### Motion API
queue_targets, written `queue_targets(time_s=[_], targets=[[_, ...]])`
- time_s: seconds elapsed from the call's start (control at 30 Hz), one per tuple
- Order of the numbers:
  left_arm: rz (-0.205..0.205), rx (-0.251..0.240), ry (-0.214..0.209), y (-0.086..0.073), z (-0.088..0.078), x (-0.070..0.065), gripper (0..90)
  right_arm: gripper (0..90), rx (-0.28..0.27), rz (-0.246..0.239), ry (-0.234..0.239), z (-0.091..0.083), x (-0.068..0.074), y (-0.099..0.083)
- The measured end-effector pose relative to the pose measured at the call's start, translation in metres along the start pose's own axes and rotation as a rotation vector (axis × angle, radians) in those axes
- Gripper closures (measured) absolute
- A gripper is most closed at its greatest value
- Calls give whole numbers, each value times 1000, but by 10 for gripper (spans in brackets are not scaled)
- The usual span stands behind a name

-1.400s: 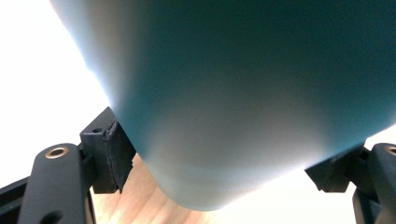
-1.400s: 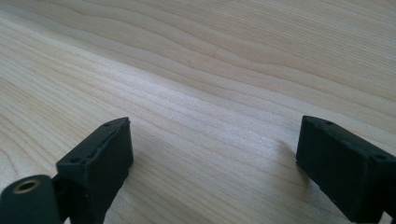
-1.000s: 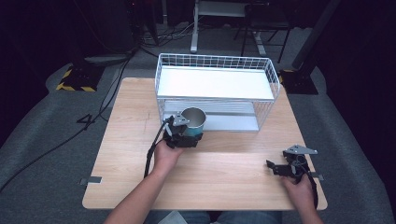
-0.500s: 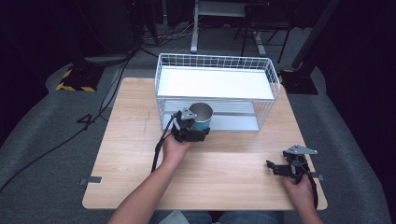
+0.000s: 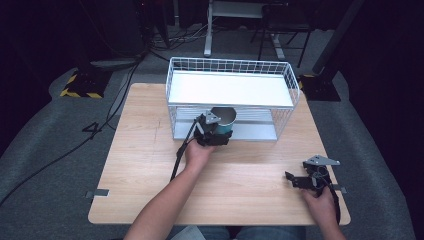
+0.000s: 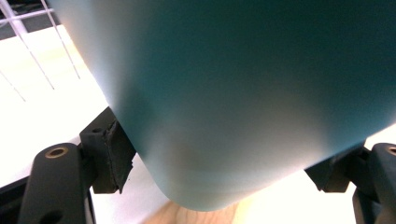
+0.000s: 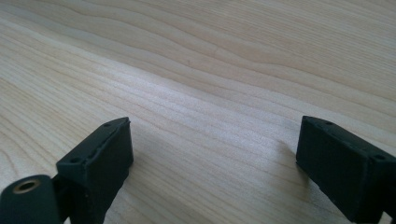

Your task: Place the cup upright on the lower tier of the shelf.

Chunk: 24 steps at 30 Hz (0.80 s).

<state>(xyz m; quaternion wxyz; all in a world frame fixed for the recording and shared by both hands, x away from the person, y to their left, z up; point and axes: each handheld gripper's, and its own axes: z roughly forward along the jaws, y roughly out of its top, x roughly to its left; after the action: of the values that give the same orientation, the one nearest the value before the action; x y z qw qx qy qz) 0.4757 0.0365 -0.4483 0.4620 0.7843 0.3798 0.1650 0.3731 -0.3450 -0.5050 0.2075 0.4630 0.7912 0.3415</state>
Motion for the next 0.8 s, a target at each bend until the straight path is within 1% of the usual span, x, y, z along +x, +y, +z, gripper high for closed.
queue_targets(time_s=[0.03, 0.07, 0.27, 0.33, 0.37, 0.43, 0.5, 0.53, 0.63, 0.67, 0.77, 0.8], targets=[[0, 0, 0, 0, 0, 0, 227, 113, 0, 0, 0, 0, 0, 0], [-5, -8, 4, 1, 5, 0, 227, 113, 0, 0, 0, 0, 0, 0], [-21, -26, 11, 2, 19, 3, 227, 113, 0, 0, 0, 0, 0, 0], [-34, -33, 17, 1, 23, 4, 227, 113, 2, 3, 1, 0, 0, 0], [-34, -33, 17, 1, 23, 4, 227, 113, 2, 3, 1, 0, 0, 0], [-40, -41, 32, 2, 29, 6, 227, 113, 2, 2, 1, 0, 0, 0], [-41, -42, 40, 2, 31, 7, 227, 114, 1, 2, 1, 0, 0, 0], [-53, -46, 55, 3, 35, 9, 227, 114, 0, 0, 1, 0, 0, 0], [-54, -38, 54, 3, 39, 12, 226, 114, 0, 0, 1, 0, 0, 0], [-69, -39, 79, 4, 42, 13, 226, 115, 1, 2, 2, 0, 0, 0], [-79, -43, 85, 5, 47, 16, 226, 115, 2, 3, 2, 0, 0, 0], [-84, -44, 92, 6, 48, 17, 226, 115, 1, 3, 2, 0, 0, 0]])
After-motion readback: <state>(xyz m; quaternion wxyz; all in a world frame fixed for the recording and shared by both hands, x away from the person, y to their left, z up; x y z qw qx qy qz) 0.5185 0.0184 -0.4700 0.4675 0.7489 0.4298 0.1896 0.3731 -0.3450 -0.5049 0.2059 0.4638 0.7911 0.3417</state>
